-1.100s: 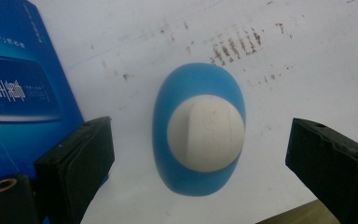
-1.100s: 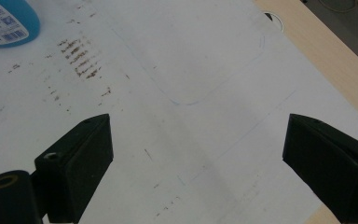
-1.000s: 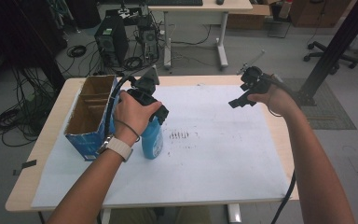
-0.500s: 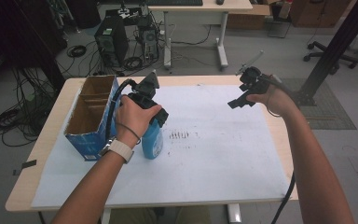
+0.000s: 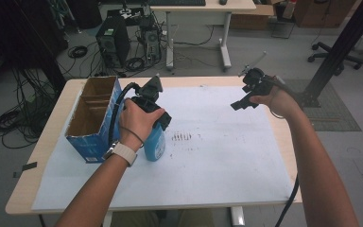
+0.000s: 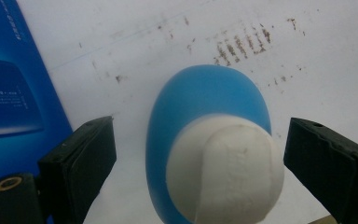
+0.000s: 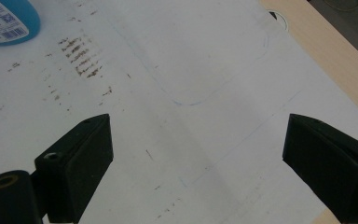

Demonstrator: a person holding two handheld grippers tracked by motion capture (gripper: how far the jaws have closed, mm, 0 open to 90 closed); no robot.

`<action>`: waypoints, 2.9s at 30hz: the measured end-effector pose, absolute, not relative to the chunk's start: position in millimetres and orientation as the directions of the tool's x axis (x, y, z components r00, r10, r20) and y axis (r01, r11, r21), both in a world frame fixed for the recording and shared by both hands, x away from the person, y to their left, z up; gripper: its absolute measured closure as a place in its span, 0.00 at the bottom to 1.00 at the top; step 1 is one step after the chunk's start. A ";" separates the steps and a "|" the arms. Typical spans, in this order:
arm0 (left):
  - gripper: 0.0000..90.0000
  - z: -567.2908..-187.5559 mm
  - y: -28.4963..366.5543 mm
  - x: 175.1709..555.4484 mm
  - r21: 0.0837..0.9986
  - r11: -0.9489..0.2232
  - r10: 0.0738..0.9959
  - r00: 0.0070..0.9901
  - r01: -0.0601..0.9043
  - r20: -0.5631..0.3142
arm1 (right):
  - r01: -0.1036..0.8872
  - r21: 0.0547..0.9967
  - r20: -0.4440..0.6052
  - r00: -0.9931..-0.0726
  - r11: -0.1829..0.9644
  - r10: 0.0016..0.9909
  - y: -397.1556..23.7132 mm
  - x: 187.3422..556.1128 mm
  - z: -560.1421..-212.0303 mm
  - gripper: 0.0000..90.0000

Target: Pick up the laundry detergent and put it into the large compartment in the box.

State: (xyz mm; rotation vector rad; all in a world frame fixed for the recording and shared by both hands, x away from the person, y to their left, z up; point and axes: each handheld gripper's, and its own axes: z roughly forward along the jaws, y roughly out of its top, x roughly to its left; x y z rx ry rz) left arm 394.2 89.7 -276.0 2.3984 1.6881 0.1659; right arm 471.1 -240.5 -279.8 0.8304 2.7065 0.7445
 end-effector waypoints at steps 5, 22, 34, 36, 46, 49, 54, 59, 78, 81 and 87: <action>0.11 -280.9 90.4 395.7 0.225 -0.325 0.940 0.339 0.918 -0.027 | 0.464 0.526 -0.054 -0.818 0.713 0.573 -240.5 471.5 -280.1 0.10; 0.20 -289.0 90.5 398.5 0.223 -0.322 0.941 0.338 0.920 -0.034 | 0.465 0.527 -0.052 -0.818 0.711 0.573 -241.2 471.8 -280.7 0.10; 0.30 -290.0 90.5 399.1 0.224 -0.334 0.938 0.347 0.916 -0.019 | 0.469 0.524 -0.050 -0.817 0.711 0.575 -241.7 472.1 -281.9 0.10; 0.30 -290.1 90.5 399.1 0.225 -0.332 0.938 0.345 0.916 -0.022 | 0.469 0.524 -0.050 -0.816 0.711 0.575 -241.9 472.0 -281.9 0.10; 0.41 -289.5 87.3 398.0 0.234 -0.336 0.935 0.352 0.912 -0.033 | 0.471 0.526 -0.050 -0.814 0.708 0.579 -243.0 471.1 -281.4 0.10; 0.41 -289.5 87.5 398.2 0.235 -0.338 0.935 0.354 0.912 -0.032 | 0.471 0.527 -0.049 -0.813 0.707 0.580 -243.4 470.6 -281.0 0.10; 0.41 -289.2 87.2 398.0 0.239 -0.341 0.934 0.357 0.909 -0.027 | 0.474 0.529 -0.048 -0.812 0.704 0.582 -244.6 469.9 -280.9 0.10; 0.41 -288.9 88.2 398.3 0.237 -0.339 0.934 0.356 0.910 -0.031 | 0.473 0.532 -0.047 -0.811 0.702 0.583 -245.2 469.6 -280.7 0.10; 0.41 -284.1 91.7 398.0 0.244 -0.335 0.935 0.352 0.910 -0.030 | 0.476 0.537 -0.047 -0.807 0.696 0.588 -248.8 468.4 -279.3 0.10; 0.41 -281.1 91.7 396.7 0.246 -0.339 0.934 0.356 0.908 -0.029 | 0.476 0.538 -0.047 -0.807 0.695 0.589 -248.9 468.2 -279.0 0.10; 0.41 -271.4 90.9 393.2 0.251 -0.348 0.931 0.364 0.903 -0.019 | 0.476 0.542 -0.047 -0.806 0.693 0.590 -249.0 466.9 -277.7 0.10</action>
